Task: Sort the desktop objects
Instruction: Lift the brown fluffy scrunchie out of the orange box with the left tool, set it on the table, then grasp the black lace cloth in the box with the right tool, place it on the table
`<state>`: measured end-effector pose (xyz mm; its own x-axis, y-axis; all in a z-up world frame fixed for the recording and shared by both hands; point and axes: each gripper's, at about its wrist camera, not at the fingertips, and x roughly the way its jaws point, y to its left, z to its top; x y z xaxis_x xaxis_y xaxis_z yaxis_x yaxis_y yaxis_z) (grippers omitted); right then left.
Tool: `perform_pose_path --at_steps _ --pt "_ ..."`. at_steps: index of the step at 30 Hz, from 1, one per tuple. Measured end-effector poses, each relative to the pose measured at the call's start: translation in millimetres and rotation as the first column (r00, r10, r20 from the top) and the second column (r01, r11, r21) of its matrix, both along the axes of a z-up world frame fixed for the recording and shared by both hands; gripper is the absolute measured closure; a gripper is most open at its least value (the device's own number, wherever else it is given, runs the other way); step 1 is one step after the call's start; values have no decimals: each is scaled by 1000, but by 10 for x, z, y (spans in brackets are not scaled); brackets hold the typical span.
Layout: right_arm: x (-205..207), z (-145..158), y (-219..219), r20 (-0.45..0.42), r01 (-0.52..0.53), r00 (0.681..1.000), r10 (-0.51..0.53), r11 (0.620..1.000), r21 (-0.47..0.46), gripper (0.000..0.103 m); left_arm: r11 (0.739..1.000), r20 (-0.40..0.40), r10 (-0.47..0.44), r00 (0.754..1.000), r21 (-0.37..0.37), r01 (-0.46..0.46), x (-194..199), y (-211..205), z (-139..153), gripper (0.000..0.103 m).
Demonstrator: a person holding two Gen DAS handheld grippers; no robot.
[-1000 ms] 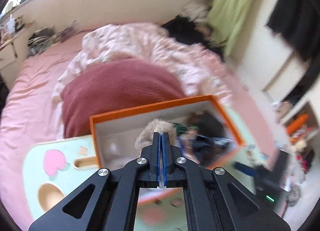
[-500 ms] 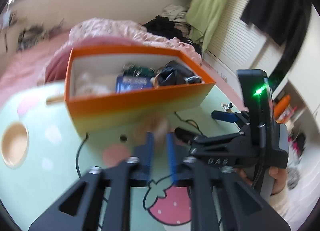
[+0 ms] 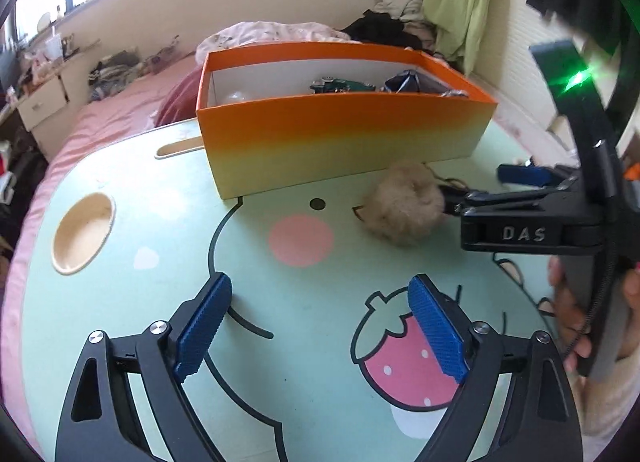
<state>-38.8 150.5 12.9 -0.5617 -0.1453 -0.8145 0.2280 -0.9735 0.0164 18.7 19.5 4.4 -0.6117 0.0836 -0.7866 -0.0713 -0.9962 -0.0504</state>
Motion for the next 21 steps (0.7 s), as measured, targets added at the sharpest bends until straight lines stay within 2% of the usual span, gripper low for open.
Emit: perform_pose_path --at_steps 2,4,8,12,14,16,17,19,21 --pt "0 5 -4 -3 1 1000 0 1000 4 0 999 17 -24 1000 -37 25 -36 74 -43 0" --pt "21 22 -24 -24 -4 1000 5 1000 22 0 998 19 -55 998 -32 56 -14 87 -76 0" --pt "90 89 -4 -72 -10 997 10 1000 5 0 998 17 -54 998 -30 55 -8 87 -101 0" --pt "187 218 82 -134 -31 991 21 997 -72 2 998 15 -51 999 -29 52 -15 85 -103 0" --pt "216 275 112 -146 -49 989 32 992 -114 12 998 14 -53 999 -26 53 -6 68 -97 0" --pt "247 332 172 -132 -81 990 55 978 -194 34 998 12 -55 998 -17 55 45 10 -91 0" --pt "253 373 214 -124 -108 989 78 962 -253 41 998 11 -55 998 -11 55 47 -11 -88 0" --pt "228 478 282 -114 -142 988 109 927 -346 65 999 11 -53 999 4 53 57 -36 -87 0" --pt "178 595 356 -104 -140 989 107 907 -398 73 999 7 -49 999 16 49 69 -59 -85 0"
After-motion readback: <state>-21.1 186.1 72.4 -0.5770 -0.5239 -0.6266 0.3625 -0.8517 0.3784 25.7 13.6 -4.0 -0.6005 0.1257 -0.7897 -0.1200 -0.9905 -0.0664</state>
